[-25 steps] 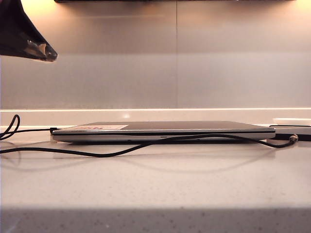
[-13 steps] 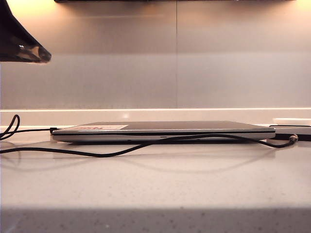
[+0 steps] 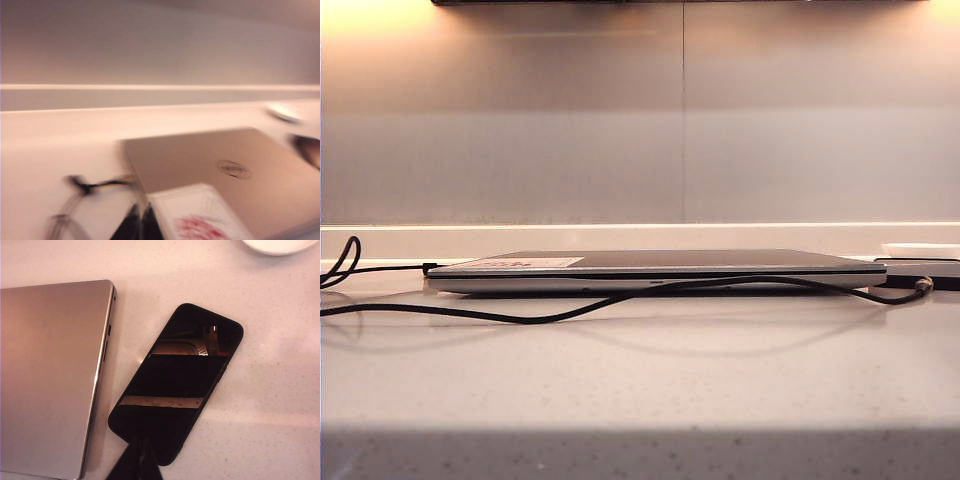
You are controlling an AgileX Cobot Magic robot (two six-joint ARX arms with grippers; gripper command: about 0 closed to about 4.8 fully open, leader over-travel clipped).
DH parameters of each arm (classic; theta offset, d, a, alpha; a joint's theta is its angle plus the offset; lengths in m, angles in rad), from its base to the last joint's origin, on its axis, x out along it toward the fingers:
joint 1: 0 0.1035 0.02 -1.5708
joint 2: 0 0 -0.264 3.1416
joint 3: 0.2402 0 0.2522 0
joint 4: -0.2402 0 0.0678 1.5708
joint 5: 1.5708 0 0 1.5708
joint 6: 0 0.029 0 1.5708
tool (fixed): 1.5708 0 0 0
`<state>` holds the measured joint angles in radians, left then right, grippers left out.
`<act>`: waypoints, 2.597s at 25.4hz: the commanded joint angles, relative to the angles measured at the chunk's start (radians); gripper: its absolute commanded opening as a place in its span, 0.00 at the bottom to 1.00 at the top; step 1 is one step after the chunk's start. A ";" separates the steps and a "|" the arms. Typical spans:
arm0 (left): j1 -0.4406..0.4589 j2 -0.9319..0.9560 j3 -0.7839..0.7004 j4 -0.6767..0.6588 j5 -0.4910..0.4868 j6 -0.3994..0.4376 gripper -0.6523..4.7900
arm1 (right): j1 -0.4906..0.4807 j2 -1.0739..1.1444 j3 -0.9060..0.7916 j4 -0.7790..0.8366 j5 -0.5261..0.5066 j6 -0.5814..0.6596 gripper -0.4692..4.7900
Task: Pick up the charging cable and the phone, plug the charging cable into the charging port on the phone, and finally place them back on the table.
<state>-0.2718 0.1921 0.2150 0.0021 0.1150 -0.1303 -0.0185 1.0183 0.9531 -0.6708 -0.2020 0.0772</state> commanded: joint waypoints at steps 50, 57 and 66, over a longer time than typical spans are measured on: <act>0.269 -0.190 -0.206 0.052 0.002 0.149 0.11 | 0.002 -0.039 -0.035 0.087 0.021 -0.004 0.09; 0.269 -0.190 -0.206 0.052 0.002 0.149 0.11 | 0.003 -0.290 -0.360 0.609 0.100 -0.003 0.09; 0.269 -0.190 -0.206 0.052 0.002 0.149 0.11 | 0.003 -0.634 -0.701 0.750 0.237 -0.004 0.09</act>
<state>-0.0036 0.0017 0.0048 0.0410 0.1158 0.0109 -0.0151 0.4301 0.2825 0.0536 0.0082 0.0769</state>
